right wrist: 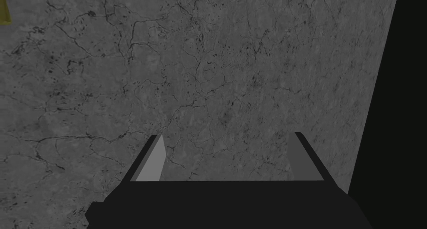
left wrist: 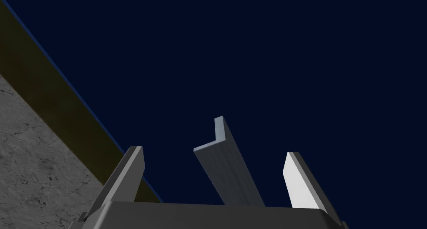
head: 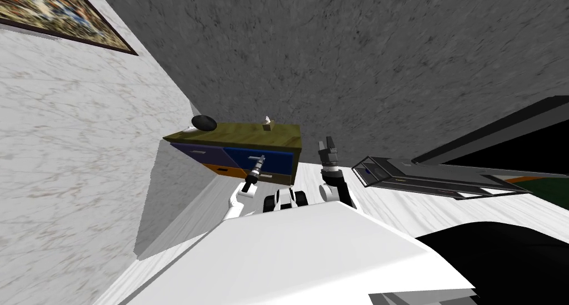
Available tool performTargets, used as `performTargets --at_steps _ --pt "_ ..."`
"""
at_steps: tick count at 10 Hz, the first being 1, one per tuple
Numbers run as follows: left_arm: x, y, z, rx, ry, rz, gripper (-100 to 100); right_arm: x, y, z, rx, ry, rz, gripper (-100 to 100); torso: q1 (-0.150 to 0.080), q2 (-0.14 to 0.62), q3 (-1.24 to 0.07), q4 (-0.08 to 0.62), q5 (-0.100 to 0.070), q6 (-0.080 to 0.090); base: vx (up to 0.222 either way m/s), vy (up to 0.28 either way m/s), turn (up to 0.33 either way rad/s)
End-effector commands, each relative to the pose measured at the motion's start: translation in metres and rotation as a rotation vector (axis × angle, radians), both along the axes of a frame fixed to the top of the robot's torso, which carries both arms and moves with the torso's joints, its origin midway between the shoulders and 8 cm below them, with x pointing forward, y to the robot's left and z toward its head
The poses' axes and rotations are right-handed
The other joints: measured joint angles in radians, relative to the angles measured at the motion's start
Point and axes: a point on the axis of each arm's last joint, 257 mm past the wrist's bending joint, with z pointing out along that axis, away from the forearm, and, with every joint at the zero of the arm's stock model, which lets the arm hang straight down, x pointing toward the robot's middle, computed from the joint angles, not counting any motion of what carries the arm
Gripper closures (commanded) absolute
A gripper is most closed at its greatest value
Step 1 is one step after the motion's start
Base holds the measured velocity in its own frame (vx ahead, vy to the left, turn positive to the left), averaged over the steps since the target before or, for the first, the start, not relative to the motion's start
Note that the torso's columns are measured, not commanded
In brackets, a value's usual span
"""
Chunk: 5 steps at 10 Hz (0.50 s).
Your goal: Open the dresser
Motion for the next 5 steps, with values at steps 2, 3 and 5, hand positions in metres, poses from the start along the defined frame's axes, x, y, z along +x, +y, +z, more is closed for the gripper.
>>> performTargets --at_steps 2,3,5 --pt "0.019 0.019 -0.004 0.013 -0.004 0.017 -100 0.0 0.0 0.0 0.0 0.0 0.0 0 -0.001 -0.004 -0.003 -0.001 0.0 0.0 -0.087 -0.029 -0.079" --pt "0.017 0.022 -0.013 0.016 0.015 0.021 -100 0.0 0.0 0.0 0.0 0.0 0.0 0 0.0 -0.008 -0.005 -0.002 0.0 -0.001 -0.04 -0.002 -0.002" --pt "0.033 0.034 -0.006 0.02 -0.005 0.031 -100 0.0 0.0 0.0 0.0 0.0 0.0 0 0.0 -0.011 -0.007 -0.003 0.0 0.0 -0.051 -0.018 -0.083"
